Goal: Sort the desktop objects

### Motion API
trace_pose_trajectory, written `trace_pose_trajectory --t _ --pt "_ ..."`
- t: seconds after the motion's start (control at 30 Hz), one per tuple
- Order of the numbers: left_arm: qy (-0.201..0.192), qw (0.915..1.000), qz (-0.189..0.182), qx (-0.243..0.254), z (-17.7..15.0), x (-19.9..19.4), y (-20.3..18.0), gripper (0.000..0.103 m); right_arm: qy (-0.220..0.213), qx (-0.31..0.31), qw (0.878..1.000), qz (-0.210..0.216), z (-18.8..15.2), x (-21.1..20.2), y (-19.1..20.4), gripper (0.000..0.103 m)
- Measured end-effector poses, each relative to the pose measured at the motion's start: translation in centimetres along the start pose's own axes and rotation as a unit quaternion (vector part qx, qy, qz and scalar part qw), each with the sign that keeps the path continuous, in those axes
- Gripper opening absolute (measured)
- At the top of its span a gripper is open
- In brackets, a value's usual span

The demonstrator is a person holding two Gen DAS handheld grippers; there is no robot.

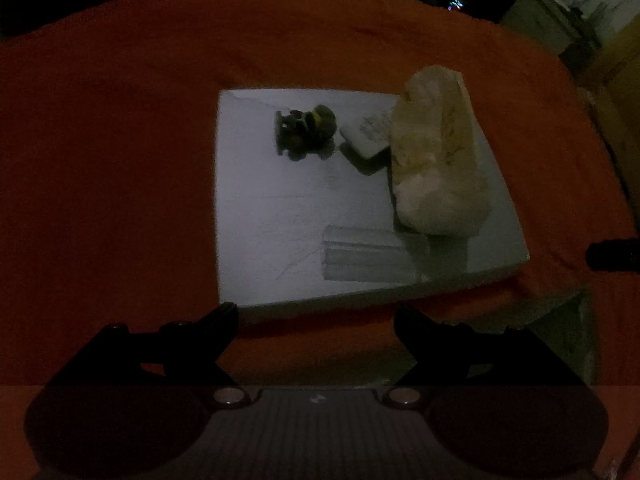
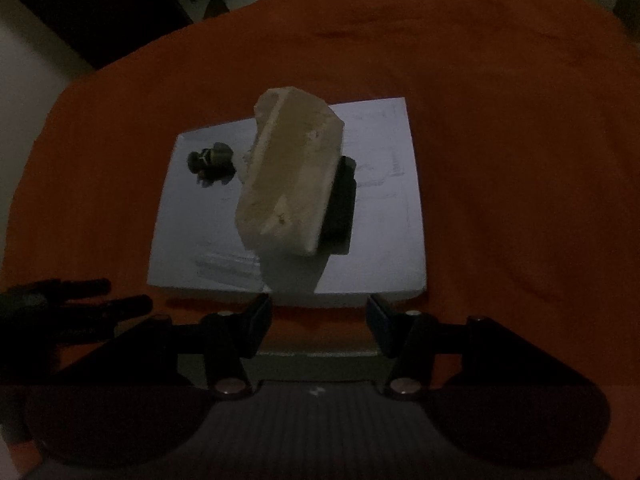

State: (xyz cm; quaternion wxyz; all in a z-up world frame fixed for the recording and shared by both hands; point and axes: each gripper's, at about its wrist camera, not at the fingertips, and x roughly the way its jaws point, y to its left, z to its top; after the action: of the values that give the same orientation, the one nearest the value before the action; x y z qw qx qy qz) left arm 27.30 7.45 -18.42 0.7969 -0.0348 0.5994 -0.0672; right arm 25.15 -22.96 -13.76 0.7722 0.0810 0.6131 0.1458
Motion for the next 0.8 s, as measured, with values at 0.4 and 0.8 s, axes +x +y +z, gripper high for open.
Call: trace_pose_trajectory --t 0.4,0.8 --pt "0.033 0.9993 -0.004 0.018 2.1 4.3 -2.8 0.084 0.009 0.009 0.999 -0.044 3.7 5.6 -1.3 0.057" --pt "0.071 0.9972 0.013 0.020 3.6 8.7 -4.7 0.084 0.031 -0.020 0.995 -0.094 5.6 12.7 -1.8 0.057"
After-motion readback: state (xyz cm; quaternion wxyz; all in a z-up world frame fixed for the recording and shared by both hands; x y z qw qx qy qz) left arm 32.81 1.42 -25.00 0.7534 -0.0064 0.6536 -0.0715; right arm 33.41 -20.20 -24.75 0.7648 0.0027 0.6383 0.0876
